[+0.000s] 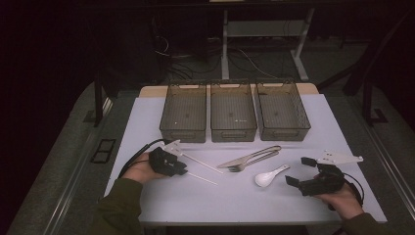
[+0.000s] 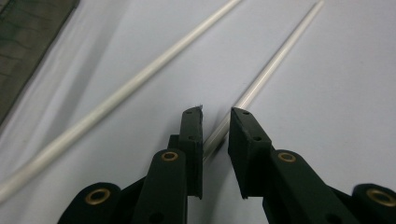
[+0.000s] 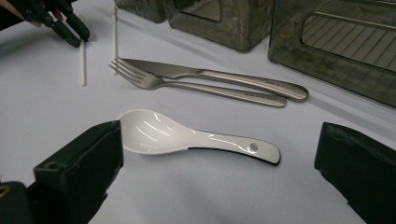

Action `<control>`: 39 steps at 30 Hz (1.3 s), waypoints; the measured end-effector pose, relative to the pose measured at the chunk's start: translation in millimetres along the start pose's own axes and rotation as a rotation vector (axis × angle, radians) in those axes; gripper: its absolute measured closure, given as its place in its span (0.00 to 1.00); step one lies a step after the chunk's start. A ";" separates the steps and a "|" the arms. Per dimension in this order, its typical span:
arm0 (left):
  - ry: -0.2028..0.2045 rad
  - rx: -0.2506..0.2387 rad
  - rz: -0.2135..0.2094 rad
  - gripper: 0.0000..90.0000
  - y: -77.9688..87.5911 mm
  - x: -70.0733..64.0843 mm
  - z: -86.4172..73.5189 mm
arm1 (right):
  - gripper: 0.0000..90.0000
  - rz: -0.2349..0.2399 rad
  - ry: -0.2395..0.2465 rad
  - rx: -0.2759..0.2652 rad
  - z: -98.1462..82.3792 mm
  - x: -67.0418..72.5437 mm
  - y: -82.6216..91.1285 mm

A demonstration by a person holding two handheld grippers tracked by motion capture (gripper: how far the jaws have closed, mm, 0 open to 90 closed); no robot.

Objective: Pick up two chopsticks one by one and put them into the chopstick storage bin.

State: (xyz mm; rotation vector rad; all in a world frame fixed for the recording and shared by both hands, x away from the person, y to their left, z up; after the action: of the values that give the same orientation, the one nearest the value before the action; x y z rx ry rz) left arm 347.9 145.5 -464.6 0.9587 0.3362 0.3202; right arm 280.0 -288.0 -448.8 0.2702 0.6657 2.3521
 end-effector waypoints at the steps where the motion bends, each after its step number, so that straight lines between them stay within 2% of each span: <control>1: 0.005 -0.001 -0.004 0.82 0.4 -3.0 -1.3 | 0.01 0.000 0.001 0.000 -0.1 0.1 -0.1; 2: 0.016 -0.003 -0.005 0.83 0.3 -7.1 -3.0 | 0.01 0.001 0.001 0.000 -0.1 0.1 -0.1; 6: 0.003 -0.010 -0.001 0.84 0.6 -18.5 -6.8 | 0.01 0.002 0.000 0.001 -0.1 0.1 -0.2; 10: -0.013 0.015 0.003 0.85 1.7 -28.6 -8.6 | 0.01 0.001 0.001 0.001 0.0 0.3 0.0; 14: -0.014 0.017 -0.011 0.87 1.0 -40.3 -10.9 | 0.01 0.002 0.001 0.000 0.0 0.1 0.2; 16: -0.020 0.020 0.003 0.87 1.1 -44.9 -11.8 | 0.01 0.002 0.002 0.000 0.0 0.3 0.1; 19: -0.027 0.024 -0.004 0.89 0.9 -52.4 -12.7 | 0.01 0.003 0.002 0.000 0.1 0.5 0.3; 21: -0.032 0.025 0.007 0.89 0.6 -57.4 -13.4 | 0.01 0.003 0.002 0.000 0.0 0.5 0.3; 22: -0.042 0.031 0.005 0.89 0.9 -58.6 -13.5 | 0.01 0.003 0.002 0.000 0.0 0.5 0.3; 24: -0.033 0.025 -0.005 0.90 -0.1 -62.0 -13.1 | 0.01 0.003 0.001 0.001 0.1 0.7 0.1; 27: -0.042 0.018 -0.033 0.92 -2.1 -66.8 -12.5 | 0.01 0.003 0.002 0.003 0.1 1.1 0.2; 33: -0.035 -0.016 -0.030 0.92 -3.4 -66.9 -12.9 | 0.01 0.003 0.003 0.002 0.2 1.0 0.2; 39: -0.021 -0.032 0.001 0.92 -5.0 -63.2 -10.3 | 0.01 0.004 0.004 0.002 0.2 1.1 0.4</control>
State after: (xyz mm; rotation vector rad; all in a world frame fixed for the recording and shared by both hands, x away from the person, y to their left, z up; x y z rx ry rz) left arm 287.2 124.6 -465.6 0.9303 0.3102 0.3157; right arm 279.1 -287.4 -448.4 0.2684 0.6693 2.3568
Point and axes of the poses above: each handheld gripper's, and its own axes: y roughly backward along the jaws, z roughly out of its top, x roughly to its left, the point moved 4 cm from there along -y, roughly forward along the jaws, and after that the axes turned 12 degrees about y, right-handed, at the moved point
